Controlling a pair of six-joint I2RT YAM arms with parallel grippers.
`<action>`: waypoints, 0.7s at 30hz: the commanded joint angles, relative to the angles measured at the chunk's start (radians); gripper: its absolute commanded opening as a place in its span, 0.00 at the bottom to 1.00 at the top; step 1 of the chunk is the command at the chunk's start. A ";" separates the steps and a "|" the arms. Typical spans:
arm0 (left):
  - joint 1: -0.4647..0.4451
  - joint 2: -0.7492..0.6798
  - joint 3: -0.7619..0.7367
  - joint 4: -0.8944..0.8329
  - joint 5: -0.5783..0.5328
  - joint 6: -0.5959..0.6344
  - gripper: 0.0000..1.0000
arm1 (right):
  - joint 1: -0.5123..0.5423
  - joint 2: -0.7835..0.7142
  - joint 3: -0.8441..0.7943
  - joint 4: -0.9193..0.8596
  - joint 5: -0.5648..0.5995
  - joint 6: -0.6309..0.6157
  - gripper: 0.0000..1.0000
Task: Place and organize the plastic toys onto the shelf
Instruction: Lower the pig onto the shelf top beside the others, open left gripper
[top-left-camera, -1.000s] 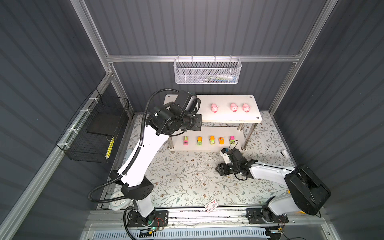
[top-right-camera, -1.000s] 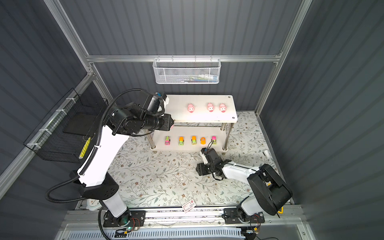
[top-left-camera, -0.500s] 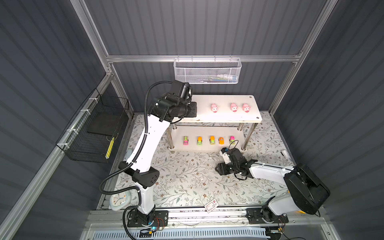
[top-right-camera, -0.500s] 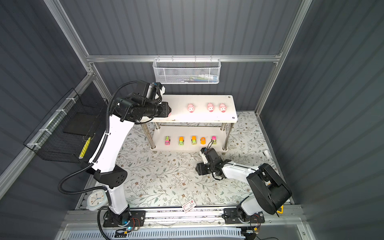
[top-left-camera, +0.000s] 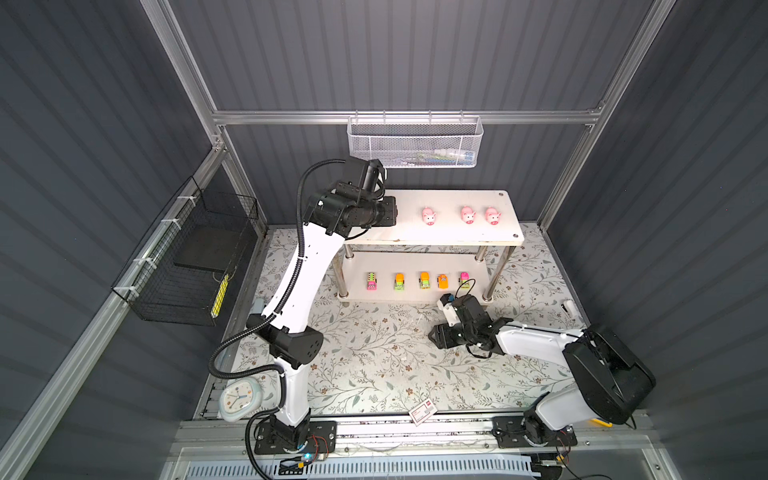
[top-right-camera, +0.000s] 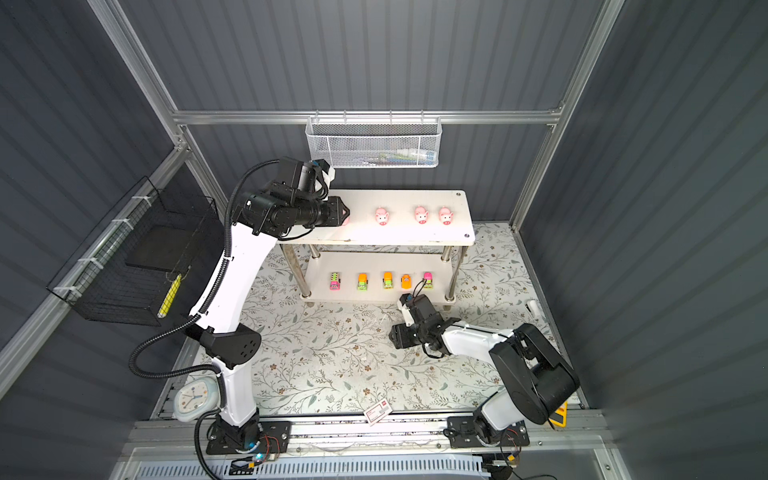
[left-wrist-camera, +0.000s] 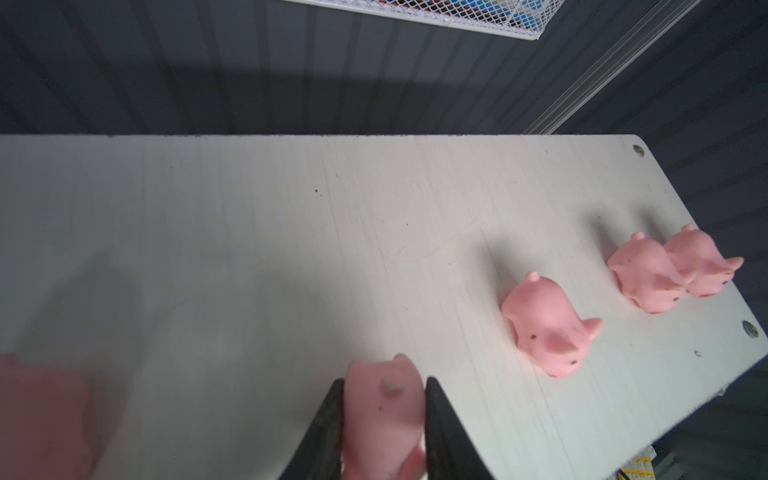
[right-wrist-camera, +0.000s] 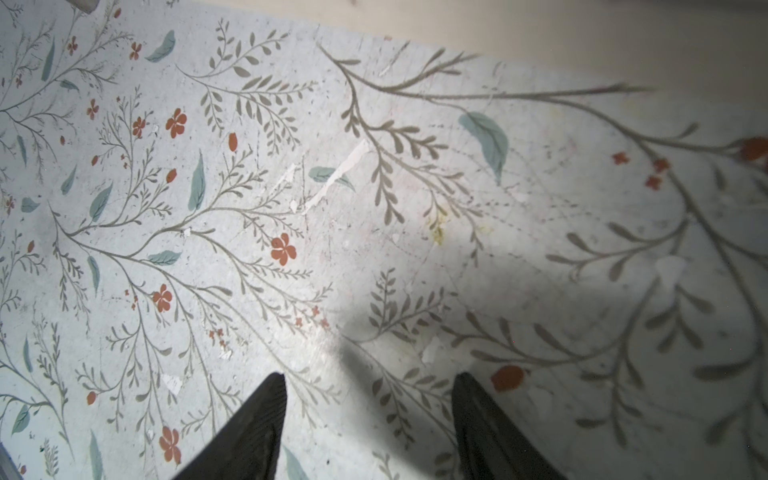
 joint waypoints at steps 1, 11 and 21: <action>0.007 0.027 0.015 0.004 0.013 0.017 0.34 | -0.003 0.025 -0.005 -0.061 -0.004 -0.006 0.66; 0.018 0.048 0.010 0.010 0.008 0.018 0.36 | -0.004 0.032 0.003 -0.064 -0.005 -0.008 0.66; 0.022 0.005 0.009 0.034 0.005 0.015 0.48 | -0.004 0.035 0.006 -0.066 -0.004 -0.005 0.66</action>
